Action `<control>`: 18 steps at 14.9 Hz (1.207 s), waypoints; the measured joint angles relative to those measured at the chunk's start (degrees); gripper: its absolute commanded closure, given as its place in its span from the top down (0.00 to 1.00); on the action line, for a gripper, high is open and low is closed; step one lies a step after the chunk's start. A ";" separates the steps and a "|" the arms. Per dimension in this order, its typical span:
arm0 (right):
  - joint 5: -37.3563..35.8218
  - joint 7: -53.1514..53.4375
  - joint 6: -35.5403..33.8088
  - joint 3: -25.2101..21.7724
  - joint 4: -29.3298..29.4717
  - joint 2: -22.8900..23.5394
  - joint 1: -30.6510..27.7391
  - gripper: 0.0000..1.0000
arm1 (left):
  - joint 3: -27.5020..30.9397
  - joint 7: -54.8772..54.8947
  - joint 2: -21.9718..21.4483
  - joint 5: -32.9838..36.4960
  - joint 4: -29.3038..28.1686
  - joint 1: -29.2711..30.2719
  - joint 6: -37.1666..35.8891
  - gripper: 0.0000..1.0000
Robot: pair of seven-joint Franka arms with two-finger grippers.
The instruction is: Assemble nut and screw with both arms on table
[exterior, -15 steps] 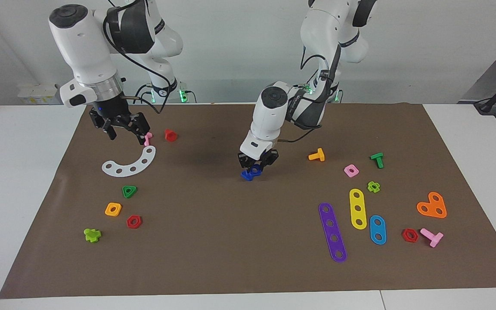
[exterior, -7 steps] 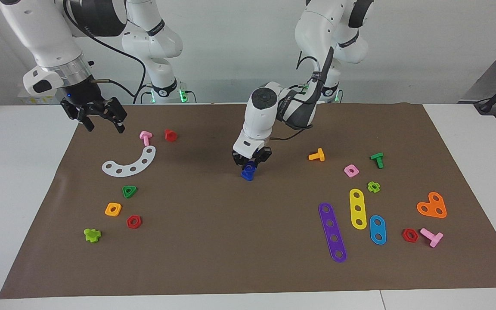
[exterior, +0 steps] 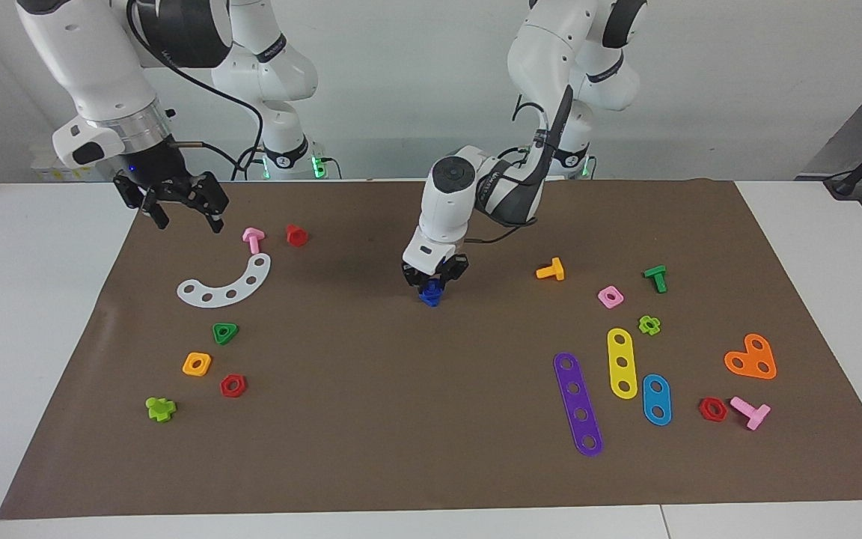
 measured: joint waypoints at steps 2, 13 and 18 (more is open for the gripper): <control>-1.52 0.86 0.00 0.06 0.00 -0.07 0.88 1.00 | 0.14 0.00 0.00 0.00 -0.13 0.00 0.12 0.00; -1.65 0.99 -4.68 0.12 3.41 -0.09 1.04 1.00 | 1.22 -0.07 -0.32 0.00 2.25 0.68 -1.70 1.00; -1.64 0.99 -4.68 0.13 3.40 0.28 1.07 1.00 | 1.82 5.30 -6.63 0.00 8.74 8.33 -17.14 1.00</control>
